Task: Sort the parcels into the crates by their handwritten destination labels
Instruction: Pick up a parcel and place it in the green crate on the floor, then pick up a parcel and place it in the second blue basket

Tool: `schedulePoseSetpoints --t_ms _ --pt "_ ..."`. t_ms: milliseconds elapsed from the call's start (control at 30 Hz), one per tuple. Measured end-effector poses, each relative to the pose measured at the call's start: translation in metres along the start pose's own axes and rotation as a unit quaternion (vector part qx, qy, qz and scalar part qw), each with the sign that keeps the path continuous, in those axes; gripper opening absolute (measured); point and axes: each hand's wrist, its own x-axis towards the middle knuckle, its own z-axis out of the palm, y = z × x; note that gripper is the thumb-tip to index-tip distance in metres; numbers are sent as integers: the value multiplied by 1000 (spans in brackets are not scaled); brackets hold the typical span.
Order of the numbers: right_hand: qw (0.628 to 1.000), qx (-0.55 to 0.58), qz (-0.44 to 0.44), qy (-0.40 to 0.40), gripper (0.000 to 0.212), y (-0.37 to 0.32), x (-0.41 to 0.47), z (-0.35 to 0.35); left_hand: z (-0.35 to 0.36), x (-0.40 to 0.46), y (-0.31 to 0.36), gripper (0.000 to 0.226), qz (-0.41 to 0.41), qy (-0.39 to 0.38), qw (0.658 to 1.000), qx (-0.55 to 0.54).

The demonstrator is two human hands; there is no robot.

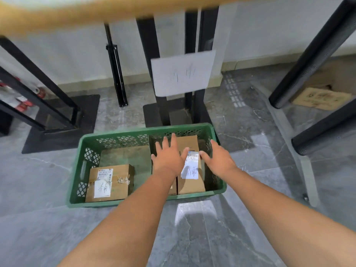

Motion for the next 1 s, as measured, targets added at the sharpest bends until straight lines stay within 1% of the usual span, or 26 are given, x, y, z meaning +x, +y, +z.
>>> schedulePoseSetpoints --t_ms 167,367,467,567,667,767,800,933,1000 --pt "999 1 -38 34 76 -59 -79 -120 -128 -79 51 74 12 10 1000 16" --pt "998 14 -34 45 76 -122 -200 -248 -264 -198 106 73 21 -21 1000 1" --pt "998 22 -31 47 76 -147 -254 -302 -327 -247 138 72 57 -28 998 14" --pt "996 -9 -29 81 75 -172 -297 -366 -400 -287 164 68 128 33 991 13" --pt "988 -44 -11 147 66 -200 -323 -444 -480 -300 188 66 166 106 980 -4" --pt "973 -16 -22 229 58 -241 -349 -526 -568 -316 211 68 205 178 961 -46" --pt "968 4 -31 248 58 -256 -356 -549 -592 -320 218 68 217 191 955 -60" --pt "953 42 -44 297 72 -299 -380 -613 -656 -333 237 69 239 215 939 -119" --pt "945 41 -44 321 70 -311 -389 -631 -674 -336 245 68 250 208 931 -168"
